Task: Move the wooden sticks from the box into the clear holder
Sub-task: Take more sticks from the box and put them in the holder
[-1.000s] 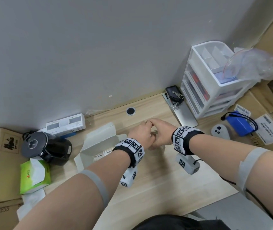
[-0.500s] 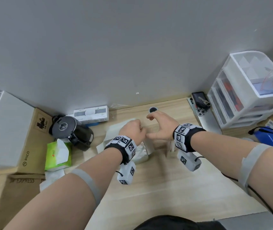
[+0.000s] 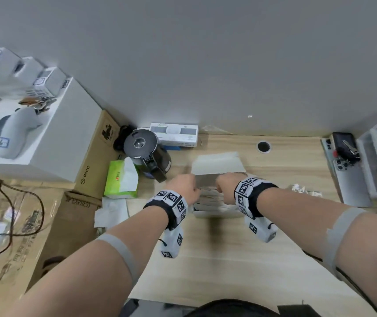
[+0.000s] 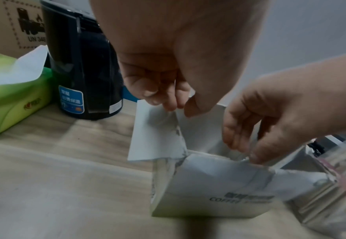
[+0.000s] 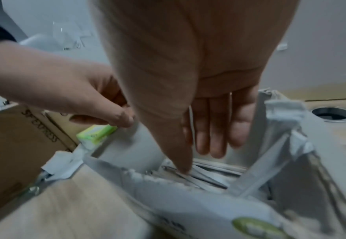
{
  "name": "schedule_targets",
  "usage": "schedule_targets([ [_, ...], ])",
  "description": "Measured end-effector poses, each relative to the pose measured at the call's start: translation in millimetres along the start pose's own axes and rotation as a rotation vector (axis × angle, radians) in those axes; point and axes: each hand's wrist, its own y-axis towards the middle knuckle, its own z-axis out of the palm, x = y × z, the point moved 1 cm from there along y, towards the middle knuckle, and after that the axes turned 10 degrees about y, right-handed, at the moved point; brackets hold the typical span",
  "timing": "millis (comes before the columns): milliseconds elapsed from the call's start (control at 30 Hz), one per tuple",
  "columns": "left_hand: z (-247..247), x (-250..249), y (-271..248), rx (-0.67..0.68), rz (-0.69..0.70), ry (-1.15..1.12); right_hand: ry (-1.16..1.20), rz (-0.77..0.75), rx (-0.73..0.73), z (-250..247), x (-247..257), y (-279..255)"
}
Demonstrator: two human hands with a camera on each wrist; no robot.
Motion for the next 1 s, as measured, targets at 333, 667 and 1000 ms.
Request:
schedule_targets([
  [333,-3,3,11,-0.064,0.066,-0.011,-0.235,0.079,0.154,3,-3,12],
  [667,-8,-15,24,-0.006,0.23,0.055,-0.075,0.038,0.139,-10,14,20],
  [1000,2,-16,30,-0.01,0.262,0.144,-0.062,0.006,0.058,29,5,26],
])
